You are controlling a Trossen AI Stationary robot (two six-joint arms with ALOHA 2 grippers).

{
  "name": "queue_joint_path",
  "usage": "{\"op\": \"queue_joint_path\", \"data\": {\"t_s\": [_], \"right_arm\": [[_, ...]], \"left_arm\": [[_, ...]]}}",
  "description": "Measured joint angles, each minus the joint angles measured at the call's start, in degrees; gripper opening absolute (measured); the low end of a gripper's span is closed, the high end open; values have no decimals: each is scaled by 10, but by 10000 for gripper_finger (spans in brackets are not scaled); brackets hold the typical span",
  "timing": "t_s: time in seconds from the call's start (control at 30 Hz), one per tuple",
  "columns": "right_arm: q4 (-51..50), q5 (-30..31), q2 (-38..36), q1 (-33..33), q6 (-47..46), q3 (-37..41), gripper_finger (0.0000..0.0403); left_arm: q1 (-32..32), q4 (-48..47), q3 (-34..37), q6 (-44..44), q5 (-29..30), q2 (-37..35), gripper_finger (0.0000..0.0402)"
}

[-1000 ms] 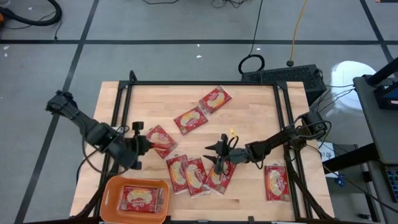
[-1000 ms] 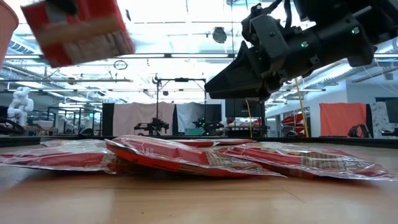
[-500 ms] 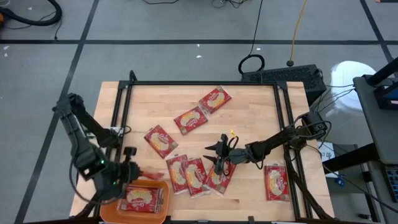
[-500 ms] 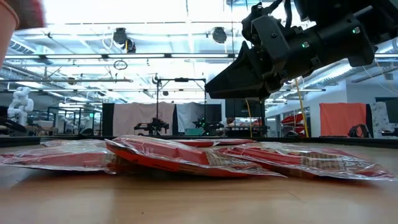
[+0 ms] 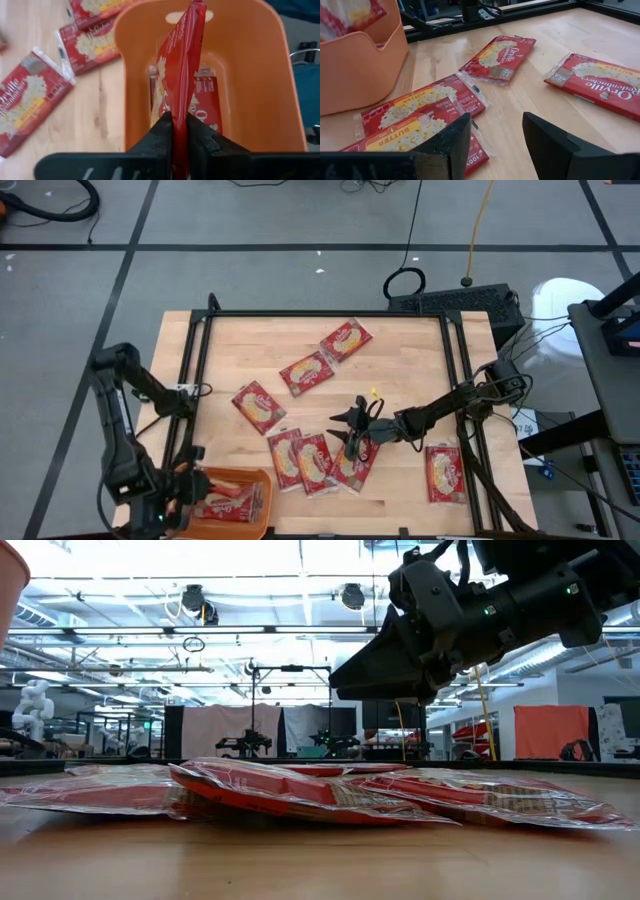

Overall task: Sort popcorn bags into baskets
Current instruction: Put the popcorn bag into the orange bin

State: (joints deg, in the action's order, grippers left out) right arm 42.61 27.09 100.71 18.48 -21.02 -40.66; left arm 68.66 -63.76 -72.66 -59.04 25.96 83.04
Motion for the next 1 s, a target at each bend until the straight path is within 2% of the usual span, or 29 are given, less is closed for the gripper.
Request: {"op": "queue_joint_path", "data": {"t_s": [0.13,0.43,0.73,1.0], "right_arm": [[0,1,0,0,-15,0,171],[0,1,0,0,-36,0,171],[0,1,0,0,-36,0,171],[0,1,0,0,-32,0,171]], "left_arm": [[5,1,0,-16,1,31,47],[5,4,0,-14,0,84,31],[5,6,0,-17,-3,96,55],[5,8,11,-14,-6,96,58]]}}
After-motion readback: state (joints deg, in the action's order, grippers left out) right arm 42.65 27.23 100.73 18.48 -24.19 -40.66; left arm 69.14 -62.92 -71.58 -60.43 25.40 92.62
